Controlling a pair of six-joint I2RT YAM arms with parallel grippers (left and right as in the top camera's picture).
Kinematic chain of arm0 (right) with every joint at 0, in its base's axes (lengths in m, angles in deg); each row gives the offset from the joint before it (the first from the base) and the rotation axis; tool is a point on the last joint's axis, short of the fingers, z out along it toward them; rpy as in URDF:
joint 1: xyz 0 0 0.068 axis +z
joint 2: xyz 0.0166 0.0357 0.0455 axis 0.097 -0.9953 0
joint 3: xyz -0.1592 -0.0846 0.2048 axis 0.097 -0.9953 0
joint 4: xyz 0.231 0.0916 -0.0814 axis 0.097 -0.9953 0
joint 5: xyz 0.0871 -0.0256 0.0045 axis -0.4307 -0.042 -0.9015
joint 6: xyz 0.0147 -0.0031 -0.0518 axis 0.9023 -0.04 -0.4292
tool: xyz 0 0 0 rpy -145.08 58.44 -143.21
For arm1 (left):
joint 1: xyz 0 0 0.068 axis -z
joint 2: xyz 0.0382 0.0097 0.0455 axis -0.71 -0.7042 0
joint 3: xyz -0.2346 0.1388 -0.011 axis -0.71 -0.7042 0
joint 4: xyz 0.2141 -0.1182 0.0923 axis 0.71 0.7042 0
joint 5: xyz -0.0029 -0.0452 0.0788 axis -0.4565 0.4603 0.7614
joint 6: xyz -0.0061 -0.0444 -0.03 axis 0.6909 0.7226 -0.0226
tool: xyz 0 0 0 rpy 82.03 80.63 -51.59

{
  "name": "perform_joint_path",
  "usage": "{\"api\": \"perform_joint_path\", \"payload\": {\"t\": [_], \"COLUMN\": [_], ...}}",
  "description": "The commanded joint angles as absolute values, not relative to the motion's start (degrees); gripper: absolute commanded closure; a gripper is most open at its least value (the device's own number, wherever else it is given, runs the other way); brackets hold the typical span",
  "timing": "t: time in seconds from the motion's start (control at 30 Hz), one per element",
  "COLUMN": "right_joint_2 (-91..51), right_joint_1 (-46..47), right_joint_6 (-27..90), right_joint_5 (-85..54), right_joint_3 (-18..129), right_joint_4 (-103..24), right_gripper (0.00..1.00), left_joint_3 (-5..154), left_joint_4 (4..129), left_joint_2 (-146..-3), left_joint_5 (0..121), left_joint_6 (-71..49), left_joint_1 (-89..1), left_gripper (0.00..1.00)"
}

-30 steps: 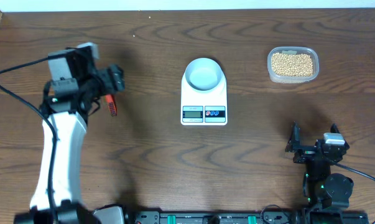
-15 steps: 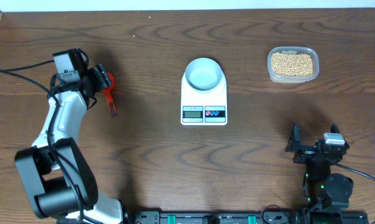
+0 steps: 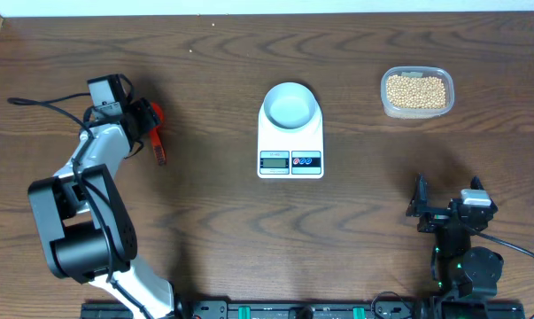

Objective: Scoop item into bowl and weigh 50g on scale
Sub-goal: 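Lower the left gripper and close it on the red scoop handle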

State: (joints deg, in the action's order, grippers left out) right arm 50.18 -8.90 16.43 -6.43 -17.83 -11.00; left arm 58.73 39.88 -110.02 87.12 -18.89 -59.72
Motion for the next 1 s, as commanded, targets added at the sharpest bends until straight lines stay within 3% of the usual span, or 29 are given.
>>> {"api": "perform_joint_path", "payload": {"t": [0.0, 0.2, 0.4, 0.53, 0.97], "right_joint_2": [50.53, 50.53, 50.53, 50.53, 50.53], "right_joint_1": [-9.23, -9.23, -9.23, -9.23, -9.23], "right_joint_6": [15.58, 15.58, 15.58, 15.58, 15.58], "right_joint_5": [-6.37, -6.37, -6.37, -6.37, -6.37], "right_joint_3": [-17.96, -17.96, -17.96, -17.96, -17.96], "right_joint_4": [-11.15, -11.15, -11.15, -11.15, -11.15], "right_gripper": [0.01, 0.01, 0.01, 0.01, 0.01], "left_joint_3": [60.39, 60.39, 60.39, 60.39, 60.39], "left_joint_4": [39.12, 37.96, 37.72, 36.80, 34.07], "left_joint_2": [-110.89, -111.57, -113.28, -114.26, -114.48], "left_joint_5": [87.86, 87.10, 86.97, 86.94, 82.77], "left_joint_6": [-18.71, -17.12, -17.05, -17.14, -27.74], "left_joint_1": [-59.96, -59.96, -59.91, -59.91, -59.96], "left_gripper": [0.35, 0.51, 0.54, 0.63, 0.63]}}
